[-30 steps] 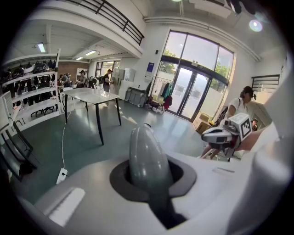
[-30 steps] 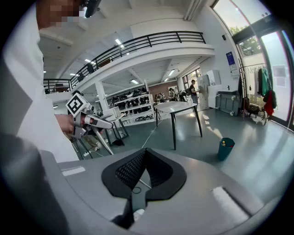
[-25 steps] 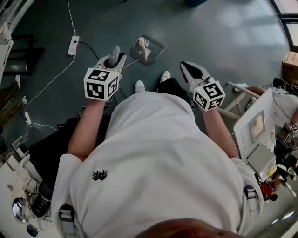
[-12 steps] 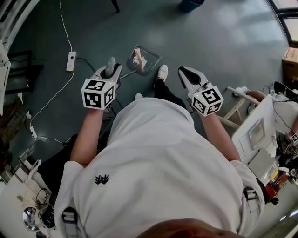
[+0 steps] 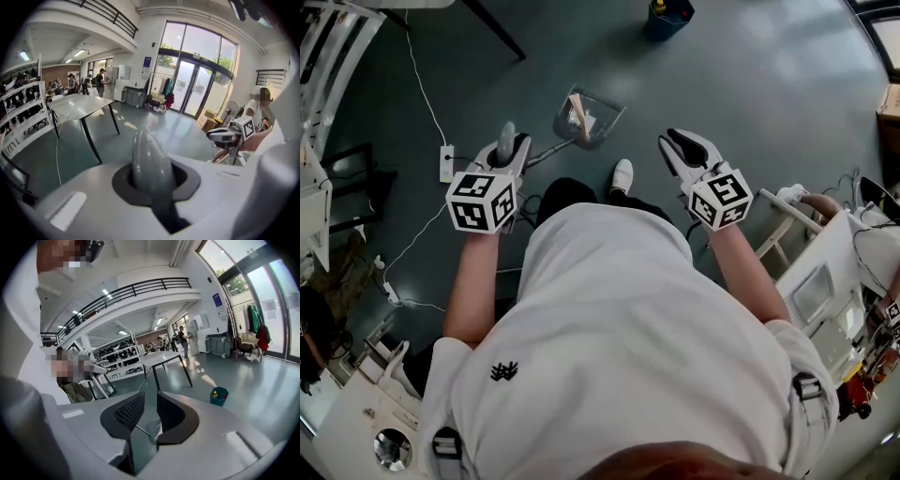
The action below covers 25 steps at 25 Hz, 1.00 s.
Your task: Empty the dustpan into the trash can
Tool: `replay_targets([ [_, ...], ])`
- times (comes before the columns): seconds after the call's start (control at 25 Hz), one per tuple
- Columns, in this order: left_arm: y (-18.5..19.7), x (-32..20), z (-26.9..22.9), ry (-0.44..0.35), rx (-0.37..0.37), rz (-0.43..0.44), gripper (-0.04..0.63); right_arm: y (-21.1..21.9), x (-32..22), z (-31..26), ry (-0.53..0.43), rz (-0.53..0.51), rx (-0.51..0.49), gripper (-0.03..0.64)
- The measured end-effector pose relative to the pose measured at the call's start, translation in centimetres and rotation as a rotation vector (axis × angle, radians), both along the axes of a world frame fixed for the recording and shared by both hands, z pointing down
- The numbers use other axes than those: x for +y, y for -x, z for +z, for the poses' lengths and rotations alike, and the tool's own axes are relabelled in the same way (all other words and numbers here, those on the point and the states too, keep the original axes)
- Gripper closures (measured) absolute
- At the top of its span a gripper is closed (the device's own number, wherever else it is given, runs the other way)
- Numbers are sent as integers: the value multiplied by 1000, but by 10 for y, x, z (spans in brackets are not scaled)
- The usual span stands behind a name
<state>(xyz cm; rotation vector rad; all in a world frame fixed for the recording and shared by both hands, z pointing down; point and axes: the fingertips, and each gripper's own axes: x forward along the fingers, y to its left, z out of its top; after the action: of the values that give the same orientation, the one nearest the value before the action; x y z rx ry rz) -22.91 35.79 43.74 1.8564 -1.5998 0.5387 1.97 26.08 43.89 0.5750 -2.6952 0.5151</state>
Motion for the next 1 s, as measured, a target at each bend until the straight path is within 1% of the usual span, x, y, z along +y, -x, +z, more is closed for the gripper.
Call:
replay_targets([
  [0.12, 2, -48, -4, -7, -15, 17, 514, -4, -33, 8, 21, 33, -8, 555],
  [0.24, 18, -99, -8, -11, -4, 22, 514, 3, -62, 13, 41, 62, -1, 555],
  [0.36, 34, -147, -8, -22, 3, 56, 514, 14, -89, 18, 45, 97, 10, 555],
  [0.52, 49, -212, -7, -44, 3, 125, 514, 22, -132, 14, 33, 168, 25, 555],
  [0.64, 56, -255, -14, -51, 4, 192, 514, 28, -163, -1, 12, 238, 33, 555],
  [0.76, 64, -299, -20, -63, 5, 260, 514, 38, -195, -13, 14, 309, 18, 555],
  [0.88, 70, -336, -22, -73, 0, 331, 514, 53, -210, -13, 41, 363, -3, 555],
  [1.0, 74, -371, -22, -83, 5, 382, 514, 63, -217, -10, 46, 395, 10, 555],
])
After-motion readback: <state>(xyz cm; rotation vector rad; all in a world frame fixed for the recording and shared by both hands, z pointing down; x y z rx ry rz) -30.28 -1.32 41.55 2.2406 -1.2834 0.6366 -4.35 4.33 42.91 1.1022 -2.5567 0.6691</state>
